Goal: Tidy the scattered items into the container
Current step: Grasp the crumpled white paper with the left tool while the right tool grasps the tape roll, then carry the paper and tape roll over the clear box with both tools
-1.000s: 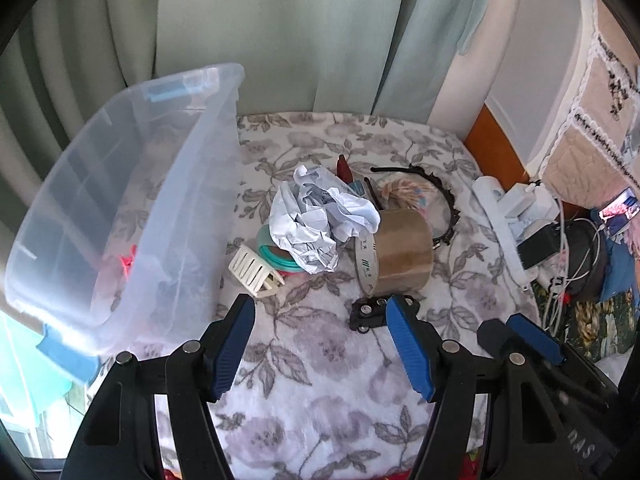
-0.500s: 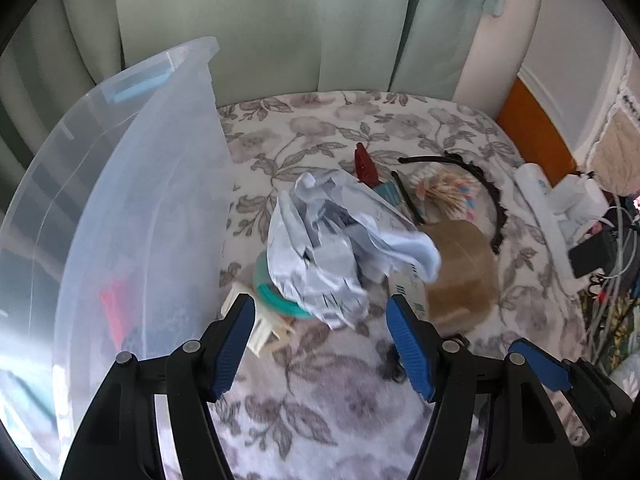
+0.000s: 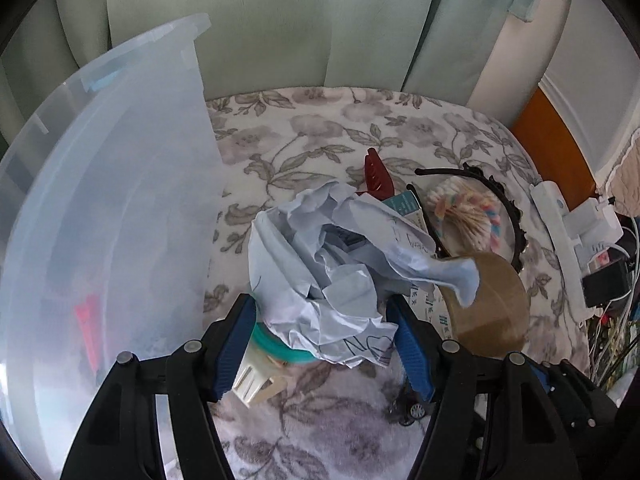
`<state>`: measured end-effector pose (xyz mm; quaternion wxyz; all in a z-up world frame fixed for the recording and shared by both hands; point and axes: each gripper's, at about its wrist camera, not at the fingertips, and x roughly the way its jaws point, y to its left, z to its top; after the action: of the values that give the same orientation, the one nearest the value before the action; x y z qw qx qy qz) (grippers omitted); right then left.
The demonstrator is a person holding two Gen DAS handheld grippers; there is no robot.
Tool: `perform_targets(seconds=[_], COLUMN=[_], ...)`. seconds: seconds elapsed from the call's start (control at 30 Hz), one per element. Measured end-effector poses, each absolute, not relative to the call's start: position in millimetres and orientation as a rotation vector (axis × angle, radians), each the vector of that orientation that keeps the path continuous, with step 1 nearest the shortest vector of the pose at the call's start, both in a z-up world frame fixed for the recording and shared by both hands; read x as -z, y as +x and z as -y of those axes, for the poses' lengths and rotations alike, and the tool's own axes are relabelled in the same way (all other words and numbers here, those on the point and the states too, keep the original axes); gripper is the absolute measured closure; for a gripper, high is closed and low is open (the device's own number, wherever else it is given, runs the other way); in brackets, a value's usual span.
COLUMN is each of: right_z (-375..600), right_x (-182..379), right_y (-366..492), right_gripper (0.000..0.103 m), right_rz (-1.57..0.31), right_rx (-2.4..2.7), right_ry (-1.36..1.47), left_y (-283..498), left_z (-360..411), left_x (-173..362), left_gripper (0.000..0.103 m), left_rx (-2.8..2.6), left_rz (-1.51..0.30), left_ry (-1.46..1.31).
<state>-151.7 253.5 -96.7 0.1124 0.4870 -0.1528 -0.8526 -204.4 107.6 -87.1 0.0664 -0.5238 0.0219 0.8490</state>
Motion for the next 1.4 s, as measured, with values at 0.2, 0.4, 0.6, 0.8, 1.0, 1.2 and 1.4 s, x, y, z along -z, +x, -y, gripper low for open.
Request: perform_targets(seconds=[0.2, 0.4, 0.6, 0.8, 1.0, 1.2, 1.4], right_z=[-250.5, -260.0, -267.7, -275.9, -284.0, -295.8, -301.3], right_x=[102.2, 100.7, 88.6, 71.9, 55.2, 32.9, 5.6], right_y=[-165.4, -165.8, -156.9, -140.8, -118.7, -94.4, -70.6], right_gripper=[0.030, 0.032, 0.040, 0.042, 0.043, 0.044, 0.044], right_rz=[0.456, 0.544, 0.586, 0.612, 0.618, 0.646, 0.638], right_rx=[2.530, 2.535, 2.555, 2.573, 2.594, 2.629, 2.671], right_ry=[1.450, 1.448, 1.405, 1.356, 1.313, 1.252, 1.160], left_y=[-213.4, -215.3, -210.3, -195.3, -173.8, -149.6, -130.3], left_z=[-106.7, -100.9, -93.9, -99.3, -99.4, -97.3, -98.7], left_x=[91.4, 92.2, 86.4, 66.2, 45.2, 20.9, -0.6], left_gripper=[0.034, 0.036, 0.038, 0.038, 0.038, 0.038, 0.038], left_rx=[-2.563, -2.574, -2.589, -2.610, -2.633, -2.659, -2.679], left_rz=[-0.046, -0.008, 0.022, 0.020, 0.059, 0.068, 0.069], left_ry=[-1.568, -1.565, -1.543, -1.490, -1.456, -1.395, -1.326])
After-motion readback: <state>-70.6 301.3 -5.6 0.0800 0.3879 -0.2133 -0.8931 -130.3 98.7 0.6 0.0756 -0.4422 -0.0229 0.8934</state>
